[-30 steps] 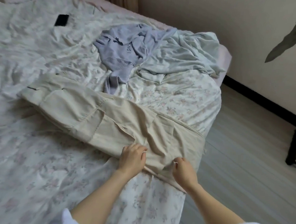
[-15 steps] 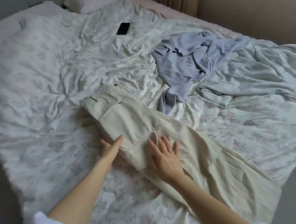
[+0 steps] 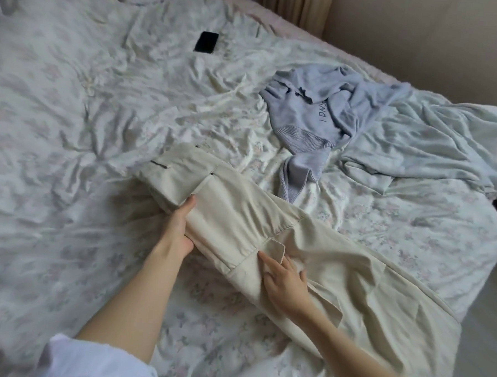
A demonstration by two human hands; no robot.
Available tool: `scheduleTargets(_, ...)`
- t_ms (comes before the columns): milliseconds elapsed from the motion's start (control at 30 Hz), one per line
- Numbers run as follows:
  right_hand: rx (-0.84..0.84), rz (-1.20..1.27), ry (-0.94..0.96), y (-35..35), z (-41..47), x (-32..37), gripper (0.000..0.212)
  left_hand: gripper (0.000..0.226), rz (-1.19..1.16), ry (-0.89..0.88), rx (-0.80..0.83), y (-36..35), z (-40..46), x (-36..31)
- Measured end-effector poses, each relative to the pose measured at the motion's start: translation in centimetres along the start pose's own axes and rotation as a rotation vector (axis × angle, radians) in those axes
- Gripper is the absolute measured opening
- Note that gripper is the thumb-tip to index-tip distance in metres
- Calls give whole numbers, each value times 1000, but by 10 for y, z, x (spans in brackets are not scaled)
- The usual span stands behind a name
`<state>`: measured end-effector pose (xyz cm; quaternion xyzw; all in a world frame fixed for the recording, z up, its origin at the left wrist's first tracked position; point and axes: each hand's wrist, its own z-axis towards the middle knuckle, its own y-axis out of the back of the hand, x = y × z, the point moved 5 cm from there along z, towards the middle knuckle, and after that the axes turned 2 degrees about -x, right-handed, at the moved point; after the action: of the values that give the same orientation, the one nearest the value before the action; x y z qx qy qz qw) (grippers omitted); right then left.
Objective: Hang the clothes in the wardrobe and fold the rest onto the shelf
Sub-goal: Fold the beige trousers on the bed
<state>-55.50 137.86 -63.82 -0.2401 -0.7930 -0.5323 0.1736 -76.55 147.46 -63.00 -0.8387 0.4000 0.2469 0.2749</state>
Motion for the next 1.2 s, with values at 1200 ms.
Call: scheduleTargets(1200, -322, 1389, -414, 97, -103, -124, 26, 48, 2208, -1708, 559, -86, -182, 108)
